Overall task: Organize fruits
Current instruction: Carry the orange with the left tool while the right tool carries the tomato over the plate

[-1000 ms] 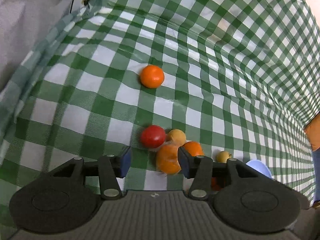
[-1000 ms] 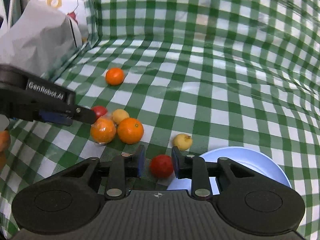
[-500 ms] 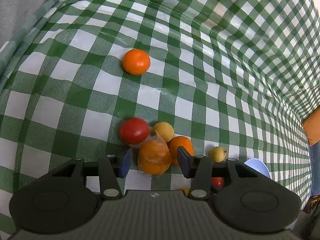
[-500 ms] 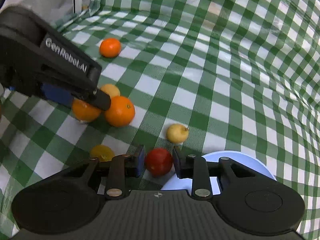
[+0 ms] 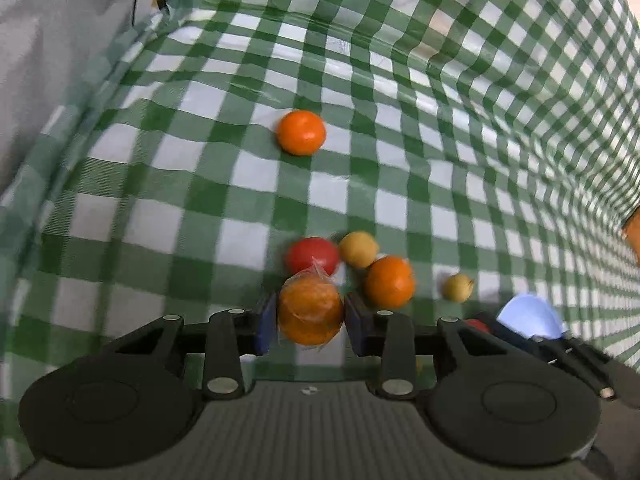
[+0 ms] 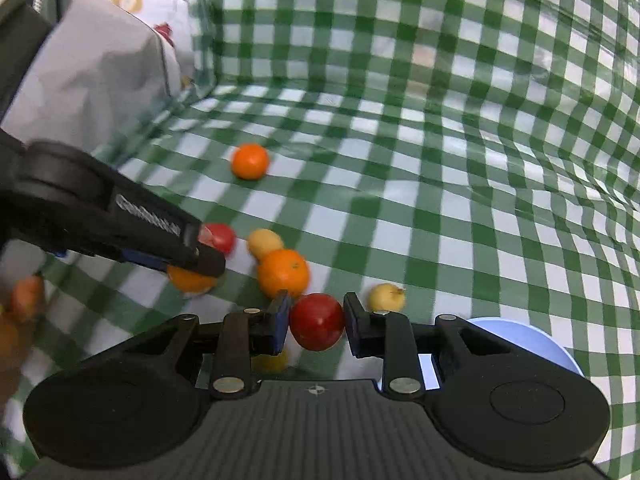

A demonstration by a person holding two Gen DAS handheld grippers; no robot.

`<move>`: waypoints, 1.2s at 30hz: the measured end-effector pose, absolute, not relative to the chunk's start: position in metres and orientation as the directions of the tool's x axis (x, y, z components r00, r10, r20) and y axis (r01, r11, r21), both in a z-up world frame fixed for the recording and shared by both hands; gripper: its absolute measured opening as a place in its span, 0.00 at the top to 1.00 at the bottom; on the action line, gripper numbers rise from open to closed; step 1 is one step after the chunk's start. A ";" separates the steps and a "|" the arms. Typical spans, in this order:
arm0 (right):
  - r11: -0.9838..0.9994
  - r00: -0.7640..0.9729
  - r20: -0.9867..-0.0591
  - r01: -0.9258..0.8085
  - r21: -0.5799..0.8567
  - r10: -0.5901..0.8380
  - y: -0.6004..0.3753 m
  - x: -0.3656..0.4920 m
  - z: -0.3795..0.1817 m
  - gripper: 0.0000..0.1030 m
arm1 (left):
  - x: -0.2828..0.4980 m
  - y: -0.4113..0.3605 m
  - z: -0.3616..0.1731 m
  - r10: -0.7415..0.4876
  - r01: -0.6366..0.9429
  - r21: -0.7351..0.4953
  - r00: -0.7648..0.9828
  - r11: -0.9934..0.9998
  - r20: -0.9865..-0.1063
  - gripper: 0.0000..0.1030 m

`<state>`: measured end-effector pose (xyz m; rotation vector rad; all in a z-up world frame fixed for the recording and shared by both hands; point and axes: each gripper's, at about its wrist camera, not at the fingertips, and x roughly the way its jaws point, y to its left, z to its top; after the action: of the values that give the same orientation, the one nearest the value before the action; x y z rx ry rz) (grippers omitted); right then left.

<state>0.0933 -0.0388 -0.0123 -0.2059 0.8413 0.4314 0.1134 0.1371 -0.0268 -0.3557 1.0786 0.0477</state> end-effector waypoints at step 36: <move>0.882 0.421 -0.870 -0.470 0.033 0.257 -0.056 0.025 -0.033 0.71 | 0.044 0.128 -0.029 0.015 -0.062 -0.011 0.406 0.998 -0.914 0.60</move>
<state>0.0254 -0.0558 -0.0332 -0.2290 1.0423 0.4599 0.0438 0.1282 -0.0291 -0.0462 1.1523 0.0487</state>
